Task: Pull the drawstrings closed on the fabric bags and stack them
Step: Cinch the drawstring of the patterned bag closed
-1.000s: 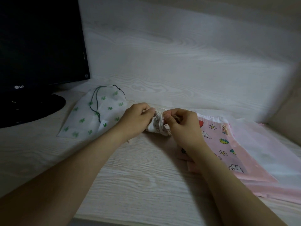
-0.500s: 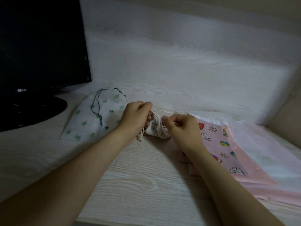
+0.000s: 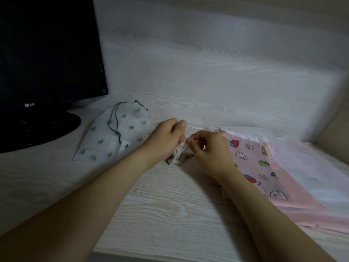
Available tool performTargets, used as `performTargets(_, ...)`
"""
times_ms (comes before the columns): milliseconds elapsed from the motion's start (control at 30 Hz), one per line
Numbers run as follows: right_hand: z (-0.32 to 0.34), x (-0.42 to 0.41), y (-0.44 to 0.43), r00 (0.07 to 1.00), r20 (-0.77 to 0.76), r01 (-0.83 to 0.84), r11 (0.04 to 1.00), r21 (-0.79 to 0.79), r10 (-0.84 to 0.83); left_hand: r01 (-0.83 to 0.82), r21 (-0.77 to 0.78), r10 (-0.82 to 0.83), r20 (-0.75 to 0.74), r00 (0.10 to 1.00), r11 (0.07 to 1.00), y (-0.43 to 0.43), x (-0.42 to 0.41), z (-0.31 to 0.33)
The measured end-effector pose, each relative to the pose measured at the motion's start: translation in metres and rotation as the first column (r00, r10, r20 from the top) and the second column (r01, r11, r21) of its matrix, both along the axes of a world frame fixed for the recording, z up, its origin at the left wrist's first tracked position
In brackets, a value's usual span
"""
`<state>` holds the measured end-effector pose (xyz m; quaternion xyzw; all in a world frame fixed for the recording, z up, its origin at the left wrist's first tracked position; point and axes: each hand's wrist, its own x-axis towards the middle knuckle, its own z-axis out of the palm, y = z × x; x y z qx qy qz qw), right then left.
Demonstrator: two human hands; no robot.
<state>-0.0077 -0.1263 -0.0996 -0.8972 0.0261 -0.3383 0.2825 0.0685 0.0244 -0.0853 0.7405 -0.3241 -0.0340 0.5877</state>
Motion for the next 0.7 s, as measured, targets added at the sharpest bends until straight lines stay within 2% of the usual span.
performTargets(133, 0.003, -0.002, 0.007, 0.993, 0.072, -0.092, 0.996, 0.015, 0.091, -0.075, 0.127, 0.056, 0.149, 0.987, 0.989, 0.000, 0.003, -0.007)
performTargets(267, 0.005, -0.004, 0.007, 0.989, 0.119, -0.090, 0.996, 0.004, 0.089, -0.033, 0.171, -0.014, 0.269, 0.963, 0.985, 0.007, 0.003, -0.008)
performTargets(467, 0.005, -0.003, 0.005, 0.992, 0.124, -0.036, 0.999, 0.009, 0.034, 0.049, 0.207, -0.119, 0.338, 0.934, 0.977, 0.012, 0.000, -0.007)
performTargets(700, 0.006, -0.003, 0.006, 0.993, 0.121, -0.011, 0.999, 0.043, 0.006, 0.040, 0.145, -0.088, 0.341, 0.936, 0.989, 0.016, 0.003, -0.006)
